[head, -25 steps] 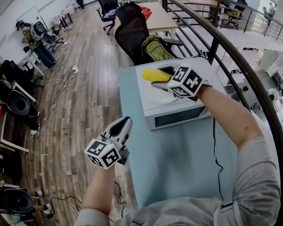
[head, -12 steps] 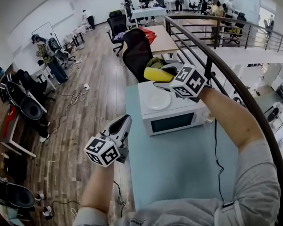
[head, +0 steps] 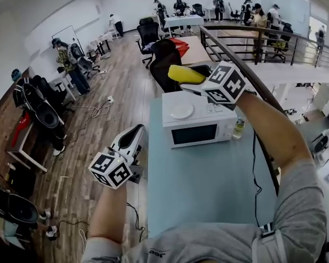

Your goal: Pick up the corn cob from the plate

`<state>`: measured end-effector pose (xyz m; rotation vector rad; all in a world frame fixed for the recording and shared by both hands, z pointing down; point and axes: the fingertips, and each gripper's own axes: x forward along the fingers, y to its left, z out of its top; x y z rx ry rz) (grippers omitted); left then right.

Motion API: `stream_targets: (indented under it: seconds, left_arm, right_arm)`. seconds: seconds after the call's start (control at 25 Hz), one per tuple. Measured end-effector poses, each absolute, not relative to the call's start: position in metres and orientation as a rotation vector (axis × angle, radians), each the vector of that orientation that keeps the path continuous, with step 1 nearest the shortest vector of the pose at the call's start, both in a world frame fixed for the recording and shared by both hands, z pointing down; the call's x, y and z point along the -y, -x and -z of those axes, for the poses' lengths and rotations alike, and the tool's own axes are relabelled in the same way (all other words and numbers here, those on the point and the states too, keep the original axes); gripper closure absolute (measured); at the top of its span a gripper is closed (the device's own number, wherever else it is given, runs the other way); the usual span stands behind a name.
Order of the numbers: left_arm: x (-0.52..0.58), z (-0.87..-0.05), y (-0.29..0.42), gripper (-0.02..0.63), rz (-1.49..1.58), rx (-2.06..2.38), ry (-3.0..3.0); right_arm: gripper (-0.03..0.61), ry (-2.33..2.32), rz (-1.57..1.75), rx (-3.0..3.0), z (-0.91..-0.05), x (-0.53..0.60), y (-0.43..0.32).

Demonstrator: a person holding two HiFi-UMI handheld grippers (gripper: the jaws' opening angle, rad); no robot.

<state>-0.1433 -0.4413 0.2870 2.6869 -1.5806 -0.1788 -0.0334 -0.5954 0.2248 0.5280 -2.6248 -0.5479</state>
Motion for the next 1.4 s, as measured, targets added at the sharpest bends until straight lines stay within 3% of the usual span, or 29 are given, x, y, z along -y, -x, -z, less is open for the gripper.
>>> stream_targets:
  seconds: [0.48,1.04,1.4]
  left_arm:
    - [0.346,-0.225,0.177,0.581,0.249,1.626,-2.742]
    - [0.214,-0.212,0.258,0.581,0.164,1.513,-2.869]
    - [0.169,-0.224,0.238,0.581,0.14,1.582,-2.865]
  right_arm:
    - [0.322,-0.539,0.62,2.641,-0.184,0.486,0.052]
    - [0.322,-0.704,0.553,2.632,-0.183,0.338,0.107]
    - [0.322,-0.708,0.566,2.65,-0.191,0.288,0.078]
